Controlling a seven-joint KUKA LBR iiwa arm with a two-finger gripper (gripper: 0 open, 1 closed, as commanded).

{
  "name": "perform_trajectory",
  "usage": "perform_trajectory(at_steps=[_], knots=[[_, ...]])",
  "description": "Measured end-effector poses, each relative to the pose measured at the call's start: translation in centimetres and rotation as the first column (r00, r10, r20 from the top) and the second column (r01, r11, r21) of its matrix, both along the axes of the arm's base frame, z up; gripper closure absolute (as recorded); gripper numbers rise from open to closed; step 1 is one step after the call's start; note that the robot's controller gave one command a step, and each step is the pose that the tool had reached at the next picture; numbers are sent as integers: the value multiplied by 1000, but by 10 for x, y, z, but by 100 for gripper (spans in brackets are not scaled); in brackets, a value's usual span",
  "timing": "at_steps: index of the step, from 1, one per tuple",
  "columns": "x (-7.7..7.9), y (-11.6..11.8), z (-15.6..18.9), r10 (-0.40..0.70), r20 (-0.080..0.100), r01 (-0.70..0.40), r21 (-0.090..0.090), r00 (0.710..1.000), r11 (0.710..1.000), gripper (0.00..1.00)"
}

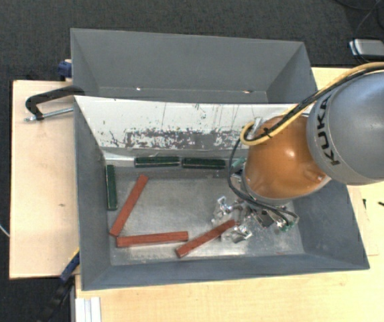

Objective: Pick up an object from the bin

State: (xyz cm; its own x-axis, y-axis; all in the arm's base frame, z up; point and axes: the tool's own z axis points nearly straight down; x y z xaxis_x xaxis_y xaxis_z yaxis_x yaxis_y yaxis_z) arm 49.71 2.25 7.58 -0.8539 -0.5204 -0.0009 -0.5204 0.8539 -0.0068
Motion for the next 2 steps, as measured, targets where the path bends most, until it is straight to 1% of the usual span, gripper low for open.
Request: perform_trajectory(at_steps=[1,2], knots=[[5,-15,121,160,2,-160,6,987,987,100],[5,-15,121,160,1,-160,7,987,987,100]])
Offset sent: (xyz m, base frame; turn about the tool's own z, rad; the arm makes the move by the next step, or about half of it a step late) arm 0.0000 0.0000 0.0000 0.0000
